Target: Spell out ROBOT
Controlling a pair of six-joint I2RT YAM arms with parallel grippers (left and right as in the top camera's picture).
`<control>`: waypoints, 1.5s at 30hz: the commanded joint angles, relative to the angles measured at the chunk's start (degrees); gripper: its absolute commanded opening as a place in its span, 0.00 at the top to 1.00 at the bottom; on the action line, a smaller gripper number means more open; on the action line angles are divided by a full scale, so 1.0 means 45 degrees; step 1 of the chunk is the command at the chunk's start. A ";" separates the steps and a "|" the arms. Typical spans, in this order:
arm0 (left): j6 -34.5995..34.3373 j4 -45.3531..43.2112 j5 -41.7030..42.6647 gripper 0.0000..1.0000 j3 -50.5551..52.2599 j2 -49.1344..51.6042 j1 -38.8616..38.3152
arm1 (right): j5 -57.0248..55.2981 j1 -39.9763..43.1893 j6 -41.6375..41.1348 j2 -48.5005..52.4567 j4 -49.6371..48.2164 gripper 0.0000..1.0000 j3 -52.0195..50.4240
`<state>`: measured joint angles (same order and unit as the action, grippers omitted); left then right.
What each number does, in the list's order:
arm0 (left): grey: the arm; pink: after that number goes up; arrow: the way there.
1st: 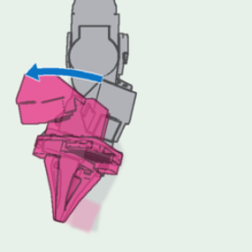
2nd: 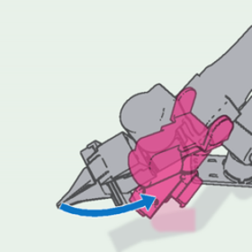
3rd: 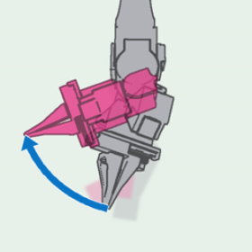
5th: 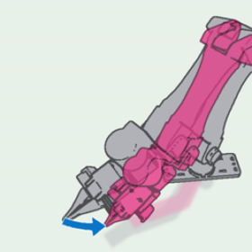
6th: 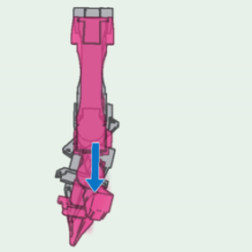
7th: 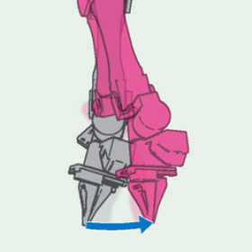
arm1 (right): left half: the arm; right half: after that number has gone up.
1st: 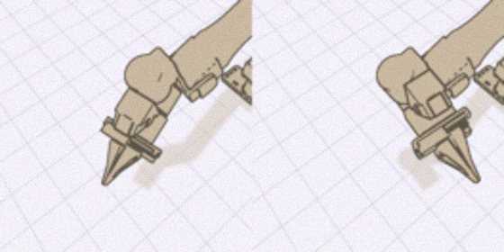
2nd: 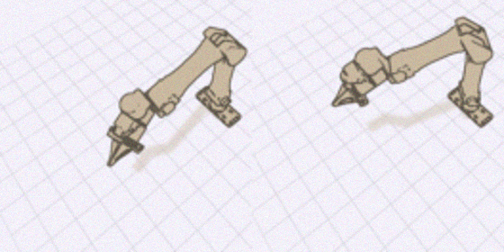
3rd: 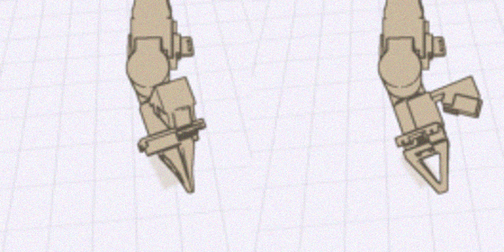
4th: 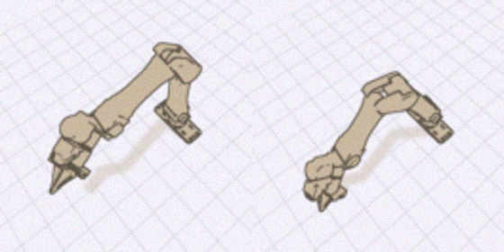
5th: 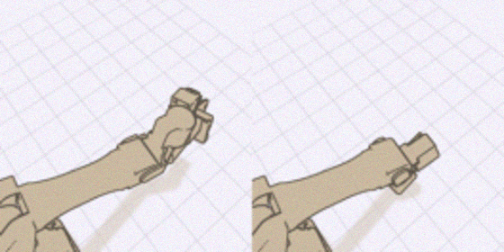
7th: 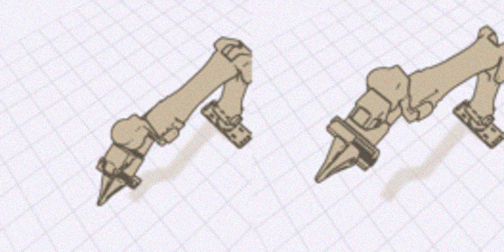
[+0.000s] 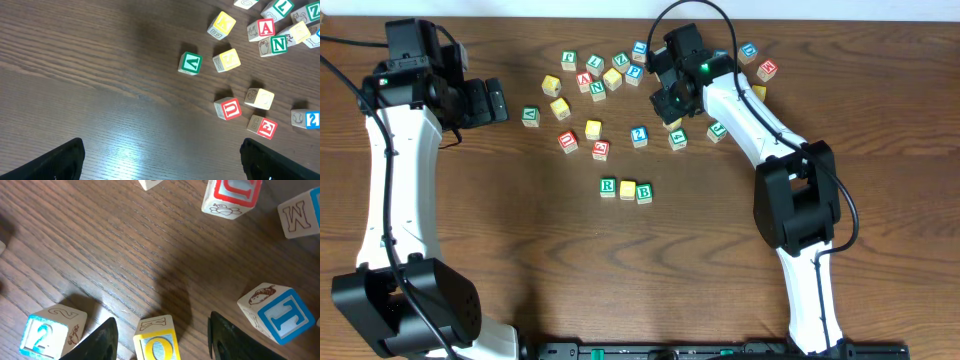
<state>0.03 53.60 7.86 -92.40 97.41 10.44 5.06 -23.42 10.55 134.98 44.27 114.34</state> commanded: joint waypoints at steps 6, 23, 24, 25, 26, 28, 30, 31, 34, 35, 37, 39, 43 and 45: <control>0.0039 0.0024 0.0117 0.02 -0.0272 -0.0189 0.0034 | -0.0141 0.0039 0.0520 0.0850 0.0044 0.53 0.0253; 0.0039 0.0024 0.0117 0.02 -0.0272 -0.0189 0.0034 | -0.0709 0.0039 -0.1049 0.0452 0.0073 0.82 0.0345; 0.0039 0.0024 0.0117 0.02 -0.0272 -0.0189 0.0034 | -0.0709 0.0039 -0.1350 0.0262 0.0078 0.83 0.0374; 0.0039 0.0024 0.0117 0.02 -0.0272 -0.0189 0.0034 | -0.0709 0.0039 -0.1525 0.0151 0.0092 0.83 0.0398; 0.0039 0.0019 0.0117 0.02 -0.0272 -0.0189 0.0034 | -0.0709 0.0039 -0.1831 -0.0053 0.0141 0.85 0.0442; 0.0039 0.0024 0.0117 0.02 -0.0267 -0.0189 0.0034 | -0.0699 0.0039 -0.2463 -0.0588 0.0355 0.87 0.0447; 0.0039 0.0024 0.0117 0.02 -0.0267 -0.0189 0.0034 | -0.0680 0.0015 -0.3002 -0.1073 0.0699 0.89 0.0447; 0.0039 0.0024 0.0117 0.02 -0.0272 -0.0189 0.0034 | -0.0607 -0.0010 -0.3249 -0.1375 0.0962 0.89 0.0447; 0.0039 0.0024 0.0117 0.02 -0.0272 -0.0189 0.0034 | -0.0427 -0.0155 -0.3687 -0.2113 0.1880 0.90 0.0447; 0.0039 0.0024 0.0117 0.02 -0.0272 -0.0189 0.0034 | -0.0306 -0.0219 -0.3837 -0.2293 0.2205 0.89 0.0447; 0.0039 0.0024 0.0117 0.02 -0.0272 -0.0189 0.0034 | 0.0000 -0.0413 -0.4274 -0.2594 0.3079 0.90 0.0447; 0.0039 0.0024 0.0117 0.02 -0.0267 -0.0189 0.0034 | 0.0068 -0.0636 -0.4843 -0.2686 0.4051 0.92 0.0447; 0.0039 0.0024 0.0117 0.02 -0.0267 -0.0189 0.0034 | 0.0534 -0.1355 -0.5571 -0.2574 0.5387 0.92 -0.0189; 0.0039 0.0024 0.0117 0.02 -0.0272 -0.0189 0.0034 | 0.0510 -0.1700 -0.5911 -0.2560 0.5353 0.92 -0.0777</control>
<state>0.03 53.58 7.86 -92.40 97.41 10.44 5.80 -28.36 -11.49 122.37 67.96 114.72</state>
